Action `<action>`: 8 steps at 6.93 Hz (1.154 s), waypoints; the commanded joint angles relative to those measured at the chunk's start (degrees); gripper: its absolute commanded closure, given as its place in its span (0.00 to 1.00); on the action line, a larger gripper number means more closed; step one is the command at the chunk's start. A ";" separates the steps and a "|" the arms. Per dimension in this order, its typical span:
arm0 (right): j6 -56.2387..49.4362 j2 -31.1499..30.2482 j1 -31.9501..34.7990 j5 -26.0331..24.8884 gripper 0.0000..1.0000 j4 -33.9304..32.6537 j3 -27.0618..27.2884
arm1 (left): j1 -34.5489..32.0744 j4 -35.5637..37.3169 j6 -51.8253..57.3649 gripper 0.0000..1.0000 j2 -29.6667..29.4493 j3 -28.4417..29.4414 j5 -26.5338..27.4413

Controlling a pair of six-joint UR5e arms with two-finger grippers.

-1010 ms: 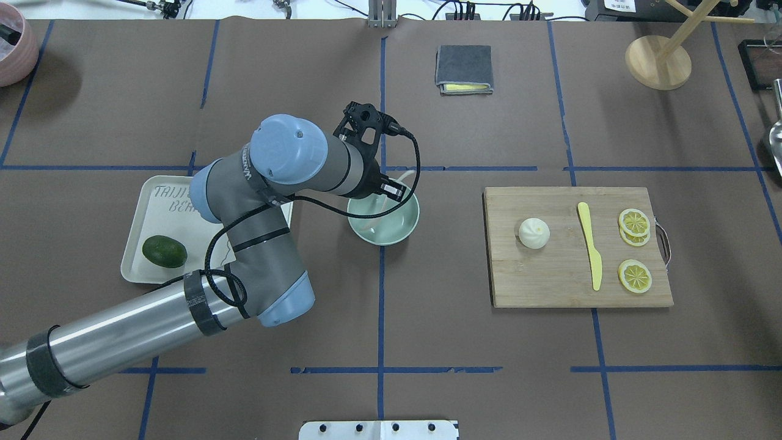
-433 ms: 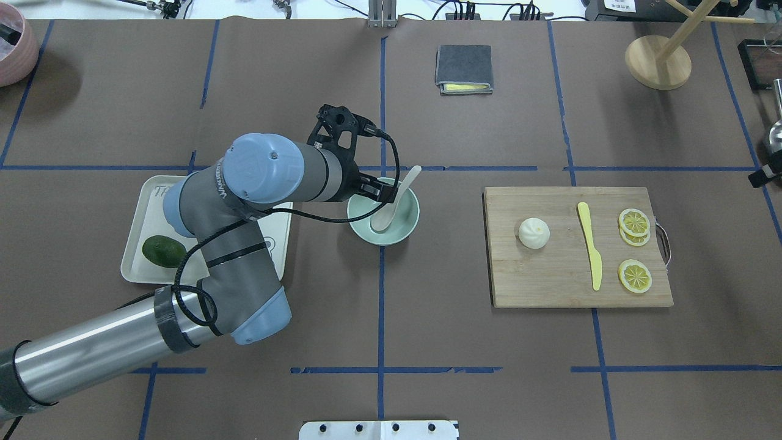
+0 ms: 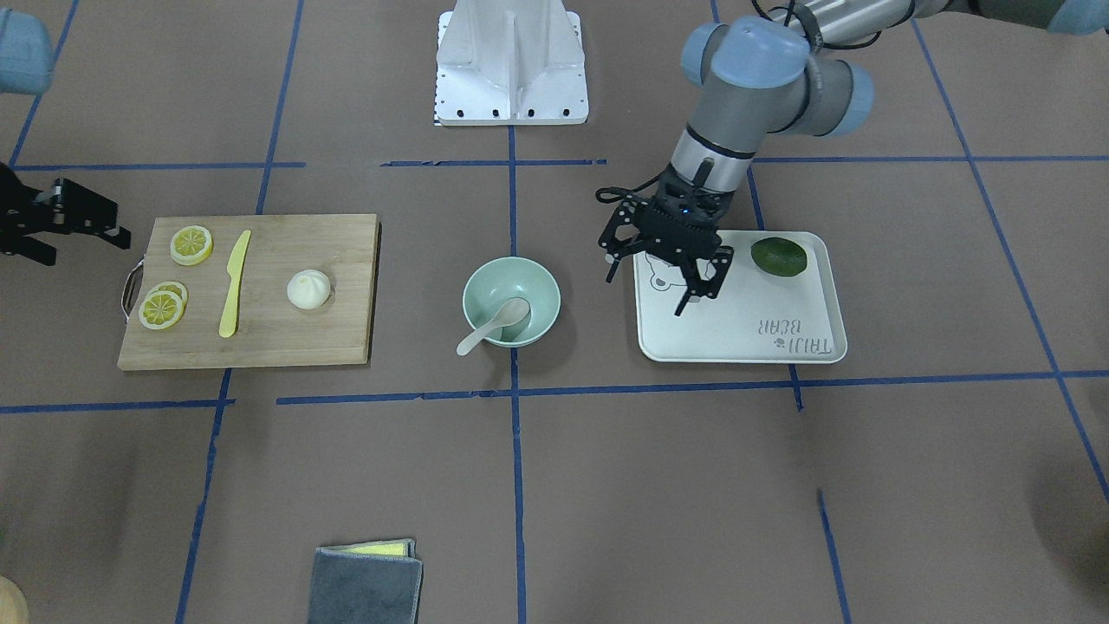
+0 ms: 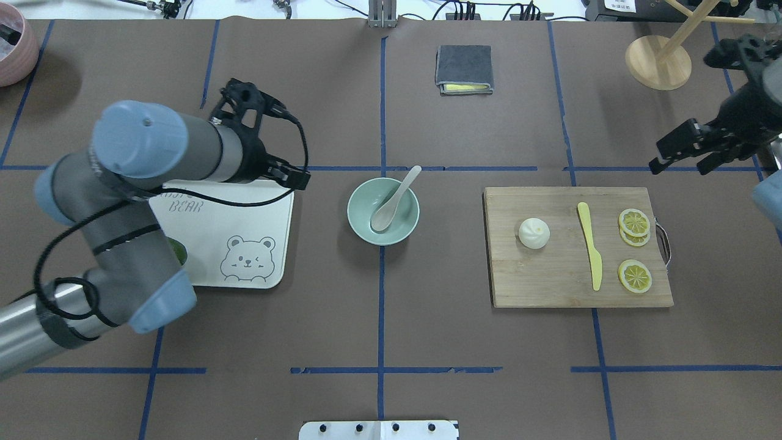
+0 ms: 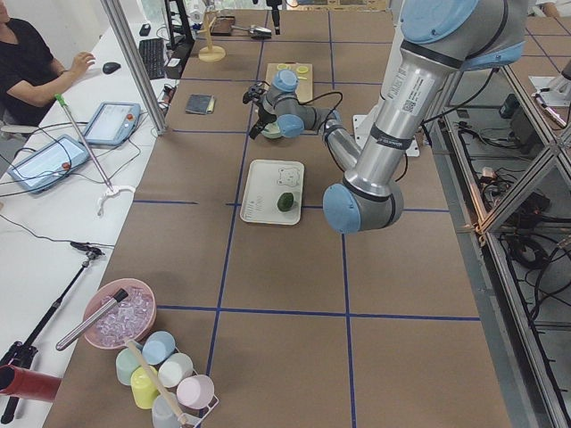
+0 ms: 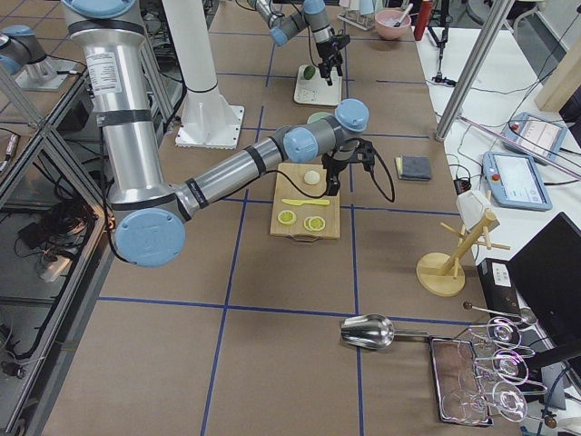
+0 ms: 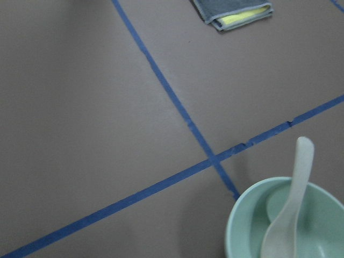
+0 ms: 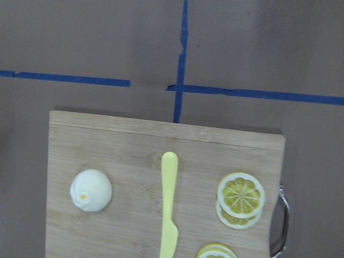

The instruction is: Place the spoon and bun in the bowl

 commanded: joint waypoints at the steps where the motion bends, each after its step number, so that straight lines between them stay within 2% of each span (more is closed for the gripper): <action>1: 16.48 6.99 -13.94 -14.29 0.00 0.04 0.85 | -11.81 -0.18 7.61 0.10 8.09 -2.65 -14.06; 2: 21.52 8.07 -19.23 -20.89 0.00 2.91 0.06 | -12.56 -0.18 8.09 0.09 8.38 -2.82 -14.12; 3: 28.88 7.12 -23.99 -29.05 0.00 11.21 -2.03 | -12.57 -0.18 8.09 0.08 8.39 -2.82 -14.03; 4: 35.04 7.11 -26.03 -33.48 0.03 17.47 -5.10 | -12.57 -0.09 8.09 0.07 8.91 -2.91 -14.03; 6: 38.24 6.94 -26.40 -33.53 0.03 18.06 -7.14 | -12.57 -0.09 7.83 0.05 8.91 -2.91 -14.03; 8: 39.24 5.80 -26.32 -33.09 0.09 18.15 -7.50 | -12.57 -0.09 7.65 0.05 8.91 -2.91 -14.03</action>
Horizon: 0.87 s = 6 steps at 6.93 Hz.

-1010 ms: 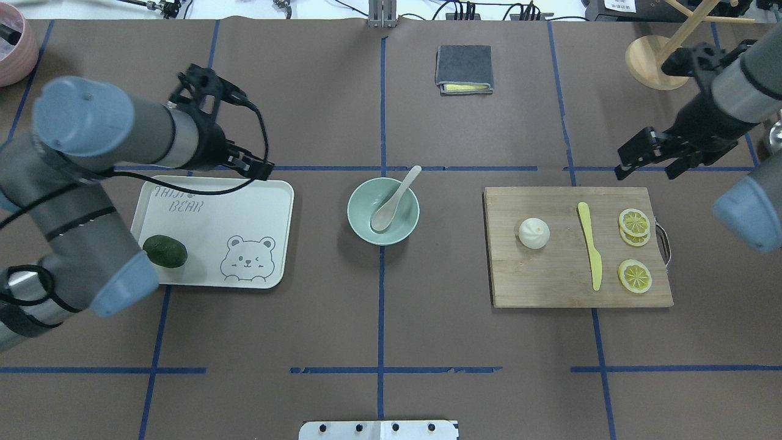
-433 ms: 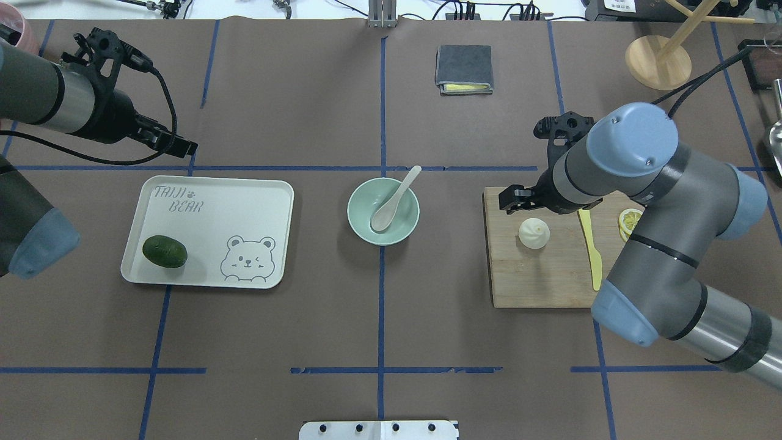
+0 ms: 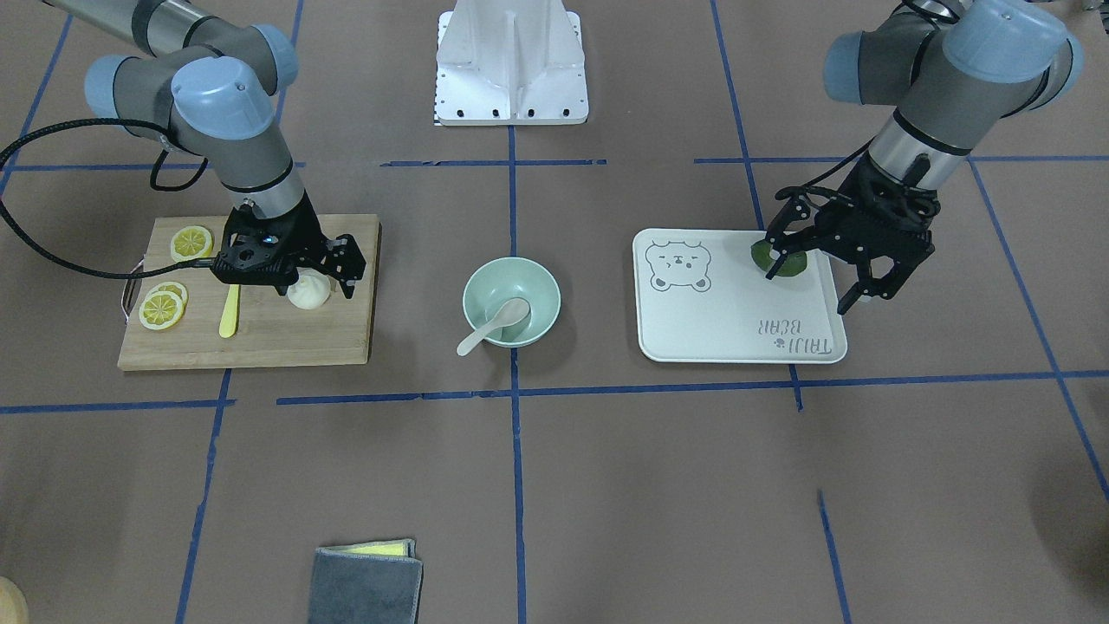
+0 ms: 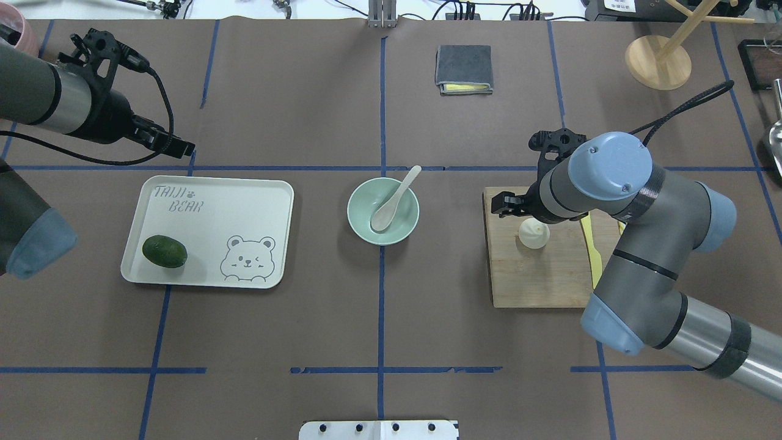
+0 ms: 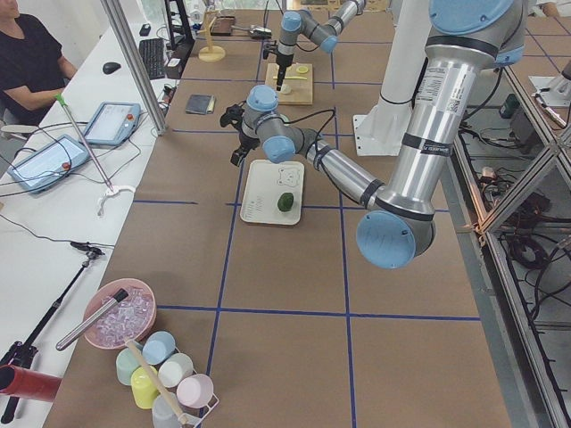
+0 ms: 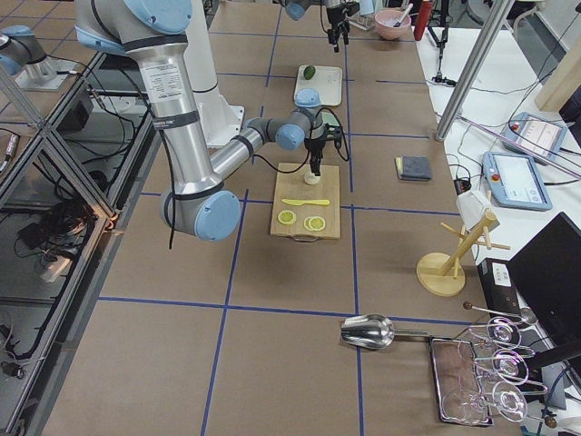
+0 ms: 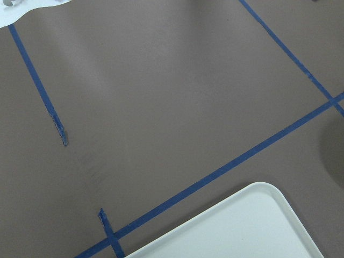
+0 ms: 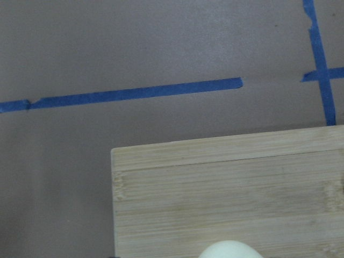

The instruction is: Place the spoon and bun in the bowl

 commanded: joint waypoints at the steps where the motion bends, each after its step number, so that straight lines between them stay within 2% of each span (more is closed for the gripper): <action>1: 0.74 -1.02 -0.04 0.24 0.11 0.13 -0.44 | 0.00 0.00 -0.20 0.05 0.01 -0.12 0.00; 2: 0.65 -2.24 -0.13 0.33 0.14 0.13 -0.27 | 0.00 0.00 -0.20 0.05 0.01 -0.21 0.00; 3: 0.65 -2.43 -0.13 0.42 0.21 0.04 -0.10 | 0.00 0.00 -0.20 0.04 0.01 -0.21 0.00; 4: 0.65 -2.51 -0.13 1.55 0.38 0.13 -0.01 | 0.00 -0.09 -0.20 0.04 0.01 -0.21 0.00; 5: 0.65 -2.60 -0.13 2.17 0.46 0.13 0.17 | 0.00 -0.09 -0.20 0.03 0.01 -0.30 0.00; 6: 0.74 -2.60 -0.22 3.13 0.44 0.13 0.43 | 0.00 -0.09 -0.20 0.03 0.10 -0.47 0.00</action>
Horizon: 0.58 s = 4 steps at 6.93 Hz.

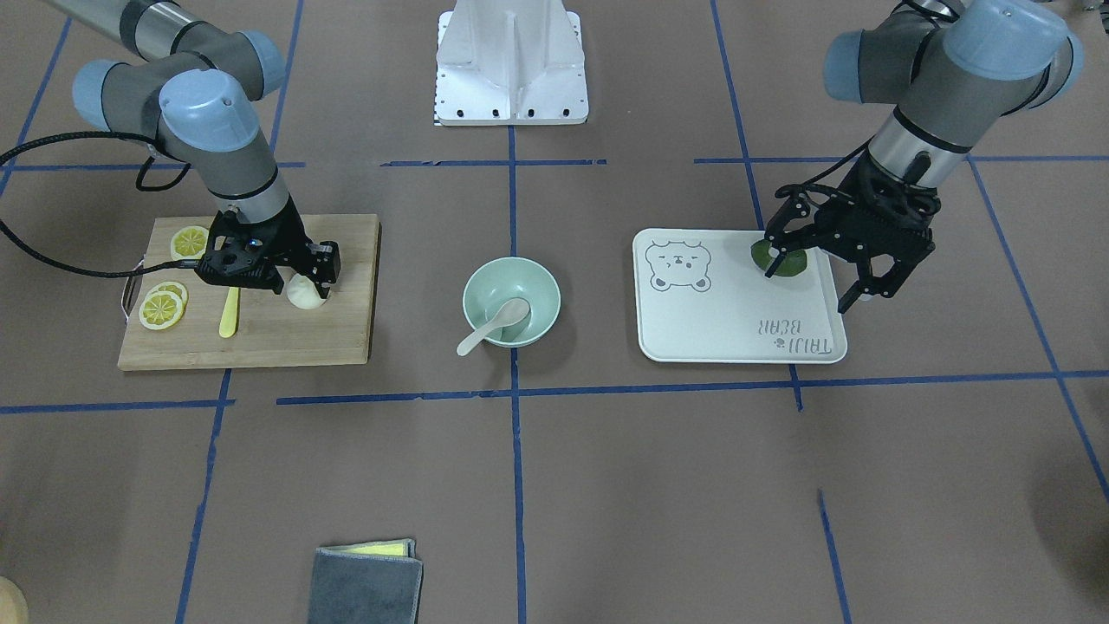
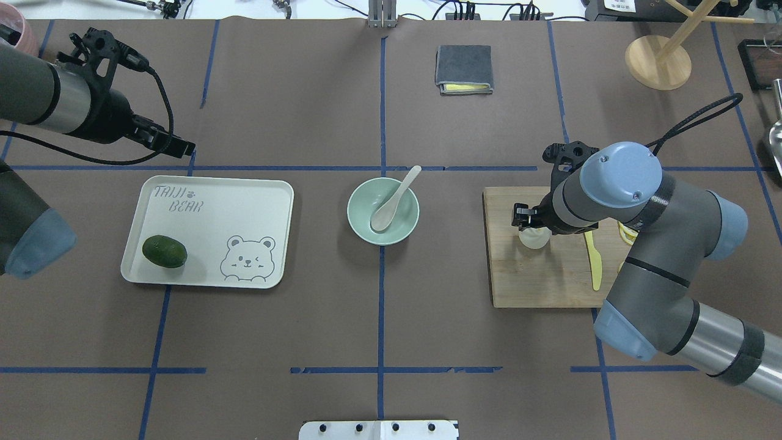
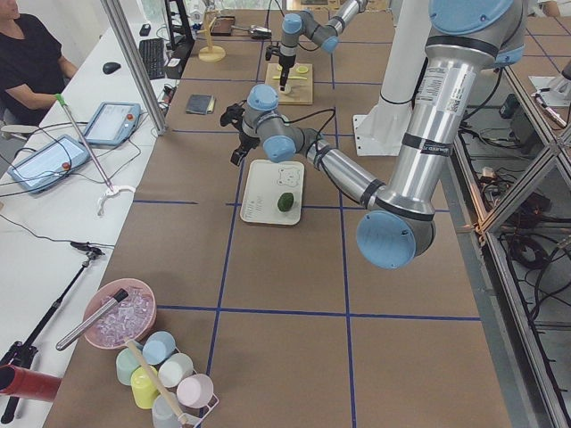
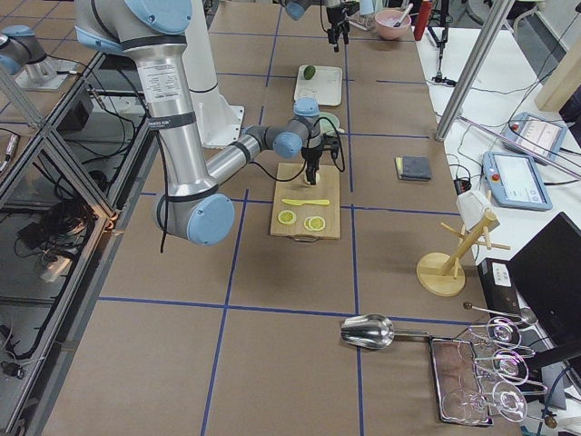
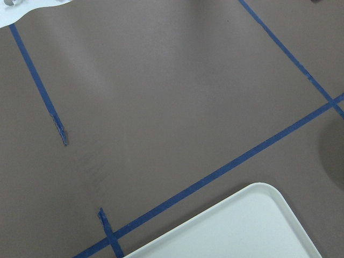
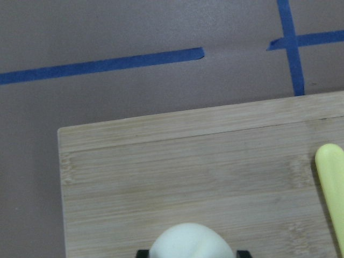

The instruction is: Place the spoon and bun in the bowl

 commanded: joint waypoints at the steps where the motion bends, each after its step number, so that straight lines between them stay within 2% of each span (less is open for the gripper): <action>1: 0.06 -0.06 -0.14 1.21 0.43 0.01 0.26 | 0.00 0.08 0.00 0.03 0.06 -0.15 0.00; 2: 0.06 -0.06 -0.23 1.21 0.43 0.01 0.26 | 0.00 0.08 0.00 0.03 0.06 -0.15 0.00; 3: 0.06 -0.06 -0.32 1.30 0.67 0.01 1.05 | 0.00 0.08 0.00 0.03 0.06 -0.15 0.00; 4: -0.02 -0.06 -0.23 1.73 1.00 0.01 2.01 | 0.00 -0.01 0.00 0.03 0.06 -0.06 0.00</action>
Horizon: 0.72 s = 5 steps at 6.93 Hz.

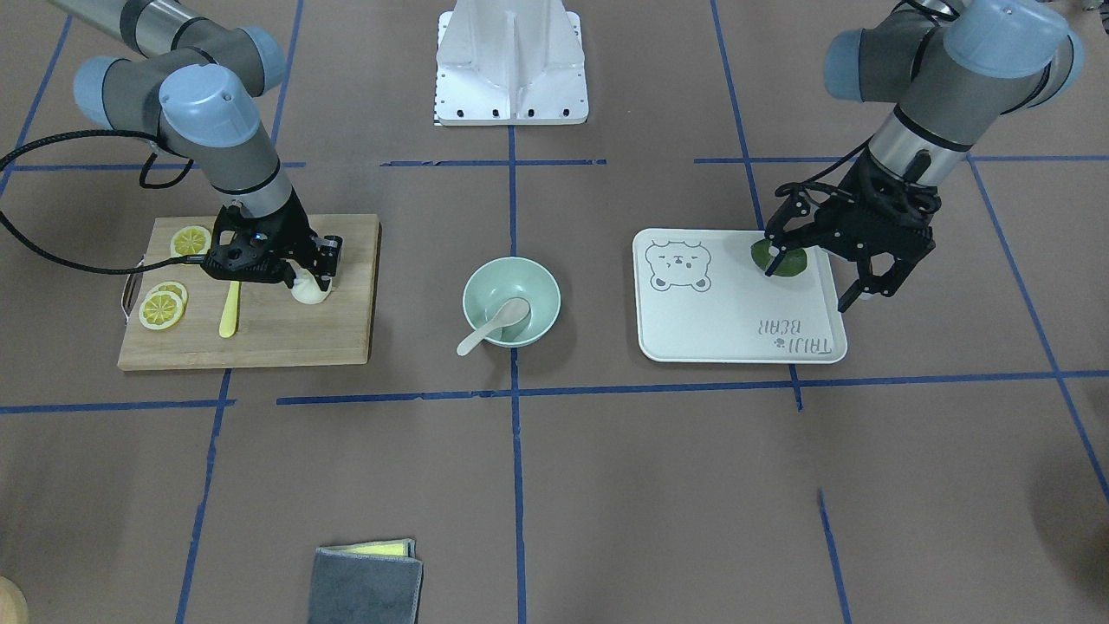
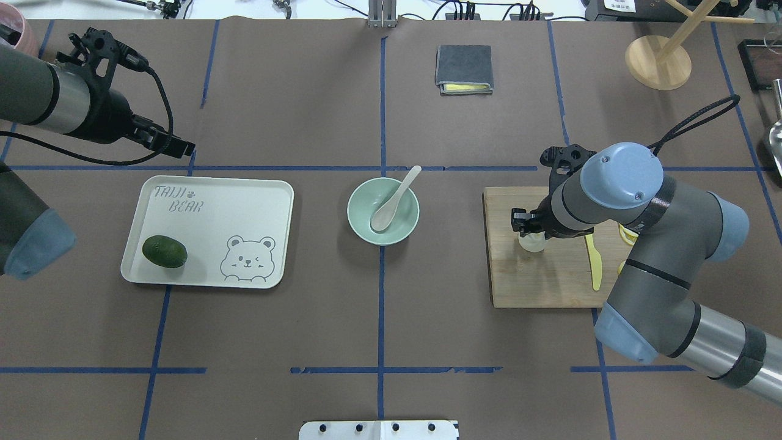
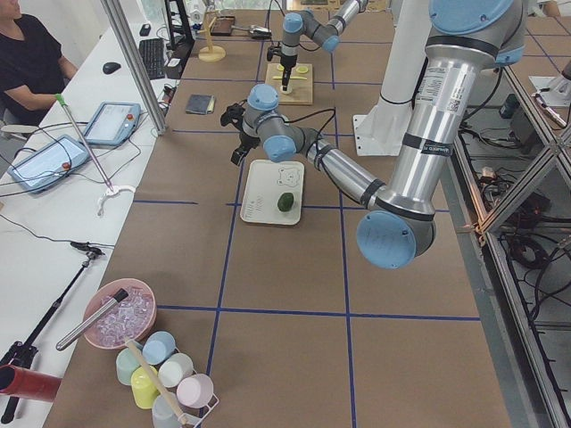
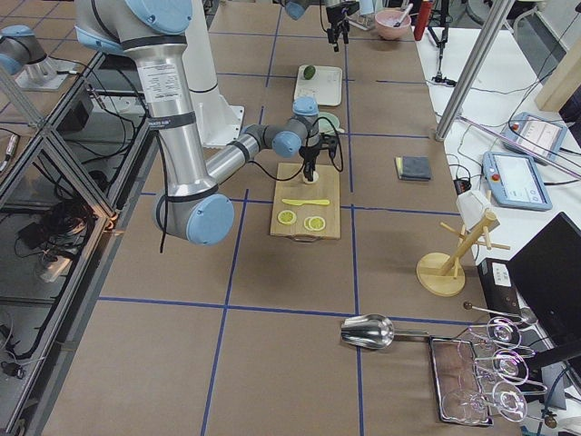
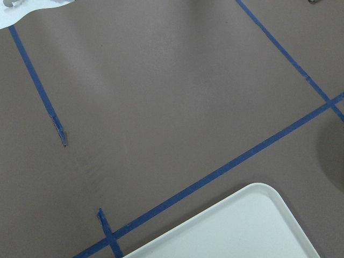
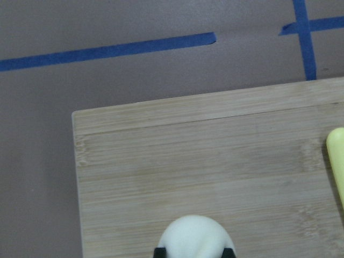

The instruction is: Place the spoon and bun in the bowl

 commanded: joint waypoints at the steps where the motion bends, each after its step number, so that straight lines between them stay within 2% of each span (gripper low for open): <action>1: -0.07 0.00 0.02 0.47 1.00 0.00 1.27 | 0.00 0.02 0.00 0.03 0.00 0.07 0.00; 3: 0.10 2.62 0.10 1.17 1.00 -0.87 4.59 | 0.00 0.02 0.00 0.03 -0.09 -0.01 0.00; 4: 2.19 7.42 0.28 0.83 1.00 -1.57 3.39 | -0.09 0.02 0.00 0.03 0.00 -0.54 0.00; 5: 7.00 13.30 0.19 0.56 1.00 -1.58 -0.27 | 0.00 0.02 0.00 0.02 1.74 -2.02 -0.09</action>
